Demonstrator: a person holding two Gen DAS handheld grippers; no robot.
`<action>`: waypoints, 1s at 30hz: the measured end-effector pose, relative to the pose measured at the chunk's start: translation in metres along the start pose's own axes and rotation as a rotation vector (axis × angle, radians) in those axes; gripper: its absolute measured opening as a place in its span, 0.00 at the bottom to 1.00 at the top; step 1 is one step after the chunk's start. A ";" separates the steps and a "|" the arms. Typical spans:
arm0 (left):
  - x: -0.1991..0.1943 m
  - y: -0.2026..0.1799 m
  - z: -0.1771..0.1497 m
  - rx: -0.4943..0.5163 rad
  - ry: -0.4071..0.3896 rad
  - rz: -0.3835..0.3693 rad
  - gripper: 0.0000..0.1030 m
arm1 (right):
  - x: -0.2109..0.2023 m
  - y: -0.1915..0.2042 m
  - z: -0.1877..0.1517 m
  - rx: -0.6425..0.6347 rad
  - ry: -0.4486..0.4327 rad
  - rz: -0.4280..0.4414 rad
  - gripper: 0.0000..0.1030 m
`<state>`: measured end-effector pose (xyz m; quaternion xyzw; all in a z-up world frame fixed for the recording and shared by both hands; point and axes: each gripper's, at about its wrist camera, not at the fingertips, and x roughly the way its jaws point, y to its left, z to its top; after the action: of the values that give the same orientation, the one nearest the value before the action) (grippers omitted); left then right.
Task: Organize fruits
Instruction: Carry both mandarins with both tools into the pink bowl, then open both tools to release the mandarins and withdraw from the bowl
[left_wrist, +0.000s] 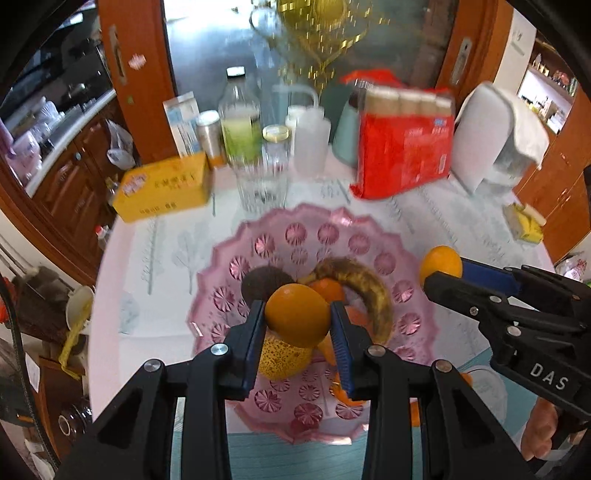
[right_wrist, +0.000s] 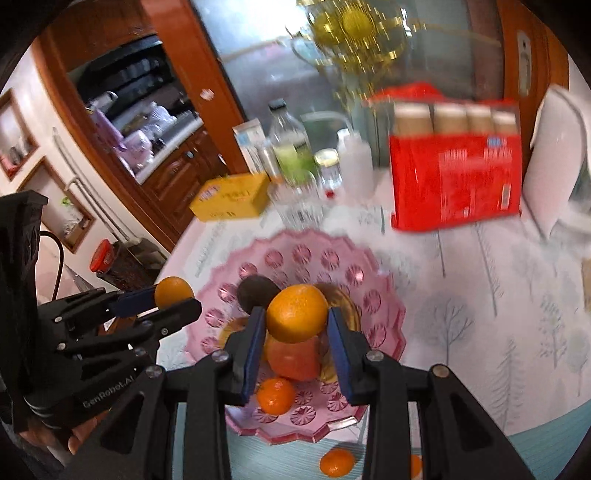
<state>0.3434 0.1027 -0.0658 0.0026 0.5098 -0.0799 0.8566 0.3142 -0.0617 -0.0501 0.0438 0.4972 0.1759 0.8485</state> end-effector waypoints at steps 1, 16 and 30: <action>0.010 0.001 -0.001 -0.001 0.013 -0.005 0.32 | 0.007 -0.002 -0.001 0.006 0.012 -0.002 0.34; 0.067 0.004 -0.014 0.032 0.079 -0.044 0.35 | 0.063 -0.002 -0.011 -0.006 0.110 -0.048 0.35; 0.038 0.019 -0.021 -0.064 0.049 -0.015 0.80 | 0.044 -0.013 -0.017 0.063 0.107 -0.044 0.43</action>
<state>0.3454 0.1181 -0.1105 -0.0267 0.5331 -0.0696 0.8428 0.3220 -0.0603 -0.0979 0.0501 0.5478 0.1438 0.8227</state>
